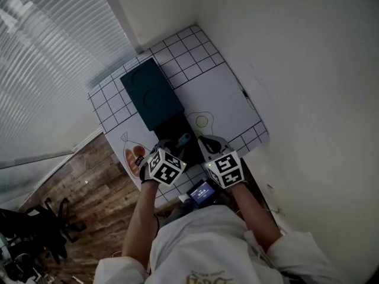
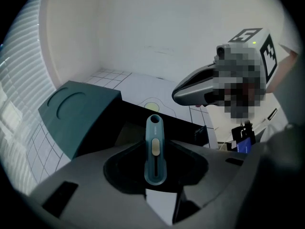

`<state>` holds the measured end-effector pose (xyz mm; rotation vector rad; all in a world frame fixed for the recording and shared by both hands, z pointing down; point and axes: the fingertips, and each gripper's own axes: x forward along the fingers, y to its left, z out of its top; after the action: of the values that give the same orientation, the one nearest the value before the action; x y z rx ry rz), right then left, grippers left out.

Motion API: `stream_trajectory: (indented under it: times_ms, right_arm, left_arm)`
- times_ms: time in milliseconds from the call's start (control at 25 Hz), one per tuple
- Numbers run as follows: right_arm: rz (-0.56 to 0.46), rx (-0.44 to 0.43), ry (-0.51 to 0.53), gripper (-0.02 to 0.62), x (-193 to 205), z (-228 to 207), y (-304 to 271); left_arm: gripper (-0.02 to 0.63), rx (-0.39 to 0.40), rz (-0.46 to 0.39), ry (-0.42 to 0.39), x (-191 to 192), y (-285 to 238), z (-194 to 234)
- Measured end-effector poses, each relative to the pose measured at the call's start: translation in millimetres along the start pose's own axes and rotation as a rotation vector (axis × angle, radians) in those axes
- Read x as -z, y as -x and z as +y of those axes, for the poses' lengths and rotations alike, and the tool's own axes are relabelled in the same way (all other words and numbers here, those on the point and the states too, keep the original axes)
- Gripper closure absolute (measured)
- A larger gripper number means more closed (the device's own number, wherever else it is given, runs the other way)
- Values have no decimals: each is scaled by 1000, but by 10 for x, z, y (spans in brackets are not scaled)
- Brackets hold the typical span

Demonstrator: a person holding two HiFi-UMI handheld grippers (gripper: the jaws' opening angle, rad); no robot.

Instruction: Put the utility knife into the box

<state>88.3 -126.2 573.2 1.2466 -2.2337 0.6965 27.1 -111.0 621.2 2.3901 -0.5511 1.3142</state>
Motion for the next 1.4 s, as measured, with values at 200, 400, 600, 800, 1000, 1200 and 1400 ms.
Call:
stream_trajectory:
  times_ms: [200,400,600,800,1000,1200,1400]
  right_arm:
    - [21,-4,-13,589,74,-39,-58]
    - [33,6,-33,589,106,-103,-115]
    - [43,9,-46,589,136,-155,-123]
    - [47,8,-52,589,141,-182,-151]
    - [51,5,-53,589,157,-183,-169]
    - [58,8,-55,589,197,-181,-177]
    - [52,8,-53,589,193,-168,-177]
  left_arm:
    - [472,5,30,-6,16,-62,13]
    - [472,-25,86,-8,60,-106,94]
    - [472,-80,150,-111,56,-167,89]
    - [471,-55,178,-139,70,-248,46]
    - [469,-15,195,-128,109,-294,6]
    - [463,-21,203,-118,115,-306,19]
    - [462,-33,228,-146,121,-304,13]
